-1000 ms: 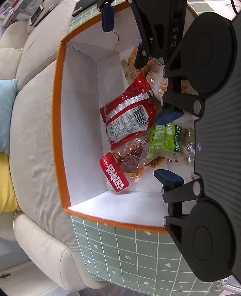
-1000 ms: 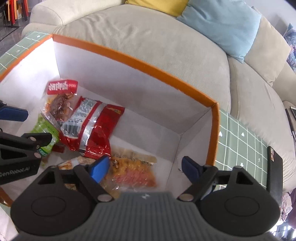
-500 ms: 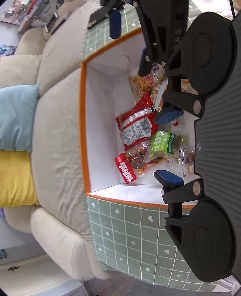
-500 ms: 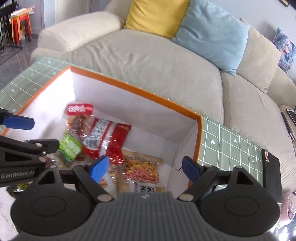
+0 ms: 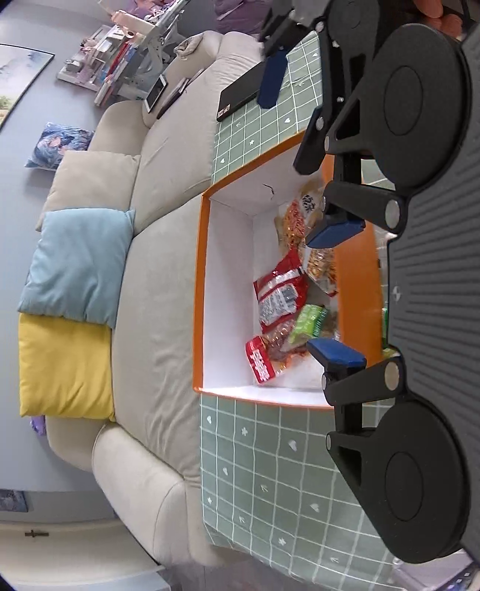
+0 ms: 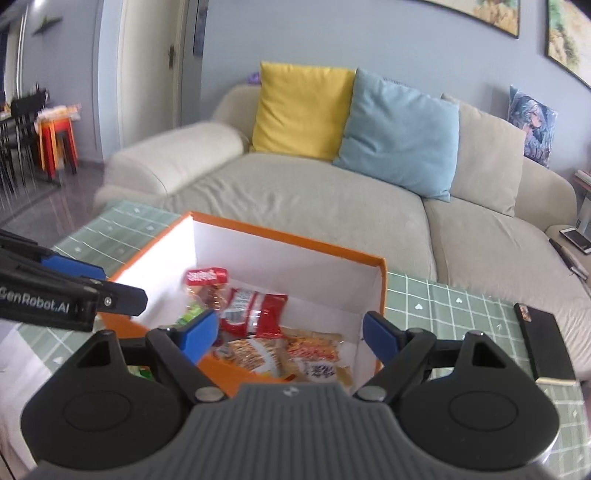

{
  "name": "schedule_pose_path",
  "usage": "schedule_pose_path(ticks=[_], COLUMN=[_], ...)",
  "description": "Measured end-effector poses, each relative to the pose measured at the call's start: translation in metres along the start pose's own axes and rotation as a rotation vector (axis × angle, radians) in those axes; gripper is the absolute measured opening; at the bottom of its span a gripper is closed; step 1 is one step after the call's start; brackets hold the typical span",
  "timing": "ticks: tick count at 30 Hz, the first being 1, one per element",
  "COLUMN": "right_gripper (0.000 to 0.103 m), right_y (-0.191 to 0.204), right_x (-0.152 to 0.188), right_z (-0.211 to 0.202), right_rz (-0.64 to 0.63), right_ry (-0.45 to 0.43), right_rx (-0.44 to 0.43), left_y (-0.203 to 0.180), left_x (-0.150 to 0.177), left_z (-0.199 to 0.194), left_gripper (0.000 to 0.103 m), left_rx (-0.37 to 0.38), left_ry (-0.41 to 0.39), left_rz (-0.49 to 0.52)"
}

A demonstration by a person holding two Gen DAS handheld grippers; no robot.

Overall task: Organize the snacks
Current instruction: 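Withdraw both grippers from the box toward the remaining snacks, then grasp the dark foil pouch with the left gripper while the right gripper grasps the clear egg pack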

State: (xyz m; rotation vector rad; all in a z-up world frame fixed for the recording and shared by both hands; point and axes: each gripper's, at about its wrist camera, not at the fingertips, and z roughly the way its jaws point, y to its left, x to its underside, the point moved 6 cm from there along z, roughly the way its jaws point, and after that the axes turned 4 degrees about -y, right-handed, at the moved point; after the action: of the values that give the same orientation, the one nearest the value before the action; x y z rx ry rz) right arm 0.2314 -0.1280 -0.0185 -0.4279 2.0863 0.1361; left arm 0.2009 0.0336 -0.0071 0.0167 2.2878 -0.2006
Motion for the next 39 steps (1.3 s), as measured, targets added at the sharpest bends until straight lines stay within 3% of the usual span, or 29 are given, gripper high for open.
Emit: schedule_pose_path(ticks=[4,7,15,17,25,31,35,39], right_gripper=[0.083,0.083,0.082,0.077,0.075,0.075,0.075,0.075], right_y=[0.008,0.014,0.041,0.046,0.054,0.054,0.05,0.049], right_x=[0.021,0.037,0.086,0.096,0.13,0.14,0.14,0.138], right_z=[-0.019,-0.028,-0.018,-0.013,0.014,0.025,0.032,0.041], right_rz=[0.074,0.127,0.121,0.106,0.125,0.122,0.131,0.15], right_ry=[-0.037,-0.063,0.007,0.015,0.121,0.155,0.156,0.164], right_rx=[-0.012,0.008,-0.004,-0.016,-0.062,-0.073,-0.08,-0.092], left_y=[0.012,0.022,0.038,0.043,0.054,0.049,0.044,0.042], left_x=[0.02,0.035,0.087,0.098,0.125,0.131,0.138,0.144], left_z=[-0.011,-0.013,-0.006,0.0,0.024,0.039,0.047,0.058], left_gripper=[0.067,0.067,0.066,0.066,0.066,0.066,0.066,0.066], left_rx=[0.024,0.003,-0.05,-0.055,-0.211,-0.189,-0.186,-0.238], left_ry=[-0.022,-0.028,0.009,0.039,0.069,0.079,0.103,0.097], left_rz=[-0.071,-0.101,-0.05,-0.042,0.21,0.287,0.394,0.485])
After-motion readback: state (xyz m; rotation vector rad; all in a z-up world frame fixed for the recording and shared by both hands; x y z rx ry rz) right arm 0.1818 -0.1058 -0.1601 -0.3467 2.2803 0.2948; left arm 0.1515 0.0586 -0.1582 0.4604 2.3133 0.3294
